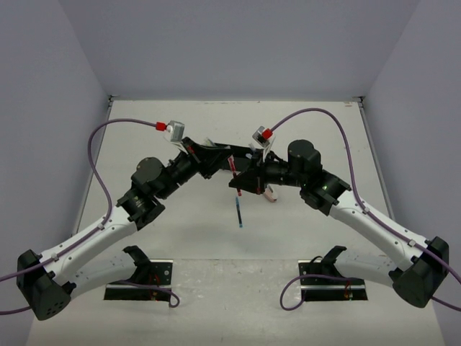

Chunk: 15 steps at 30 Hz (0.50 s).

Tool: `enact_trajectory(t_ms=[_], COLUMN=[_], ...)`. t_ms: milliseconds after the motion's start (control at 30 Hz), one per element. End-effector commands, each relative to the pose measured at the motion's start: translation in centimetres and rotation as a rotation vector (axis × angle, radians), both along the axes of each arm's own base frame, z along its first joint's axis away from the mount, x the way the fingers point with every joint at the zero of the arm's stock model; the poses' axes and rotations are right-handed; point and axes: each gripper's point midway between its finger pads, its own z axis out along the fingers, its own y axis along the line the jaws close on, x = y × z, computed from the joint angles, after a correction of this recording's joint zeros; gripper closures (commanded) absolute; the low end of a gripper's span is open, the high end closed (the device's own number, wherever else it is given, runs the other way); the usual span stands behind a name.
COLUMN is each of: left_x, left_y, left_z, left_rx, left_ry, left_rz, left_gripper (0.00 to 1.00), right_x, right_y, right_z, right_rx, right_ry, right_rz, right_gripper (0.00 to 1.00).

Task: Sort the stationery into containers
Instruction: Close the pen cap on the pen.

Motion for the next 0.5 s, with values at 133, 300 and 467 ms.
enact_trajectory(t_ms=[133, 300, 467], left_x=[-5.6, -6.4, -6.1], left_y=[-1.9, -2.0, -1.1], left_z=[-9.2, -9.2, -4.6], left_rx=[0.103, 0.104, 0.158], left_ry=[0.257, 0.235, 0.041], left_rz=[-0.170, -0.178, -0.158], left_gripper=[1.00, 1.00, 1.00], right_x=[4.7, 4.9, 1.0], right_y=[-0.7, 1.0, 2.0], right_z=[18.9, 17.5, 10.2], right_rx=[0.390, 0.331, 0.248], right_ry=[-0.412, -0.396, -0.357], right_rz=[-0.204, -0.124, 0.127], right_gripper=[1.00, 1.00, 1.00])
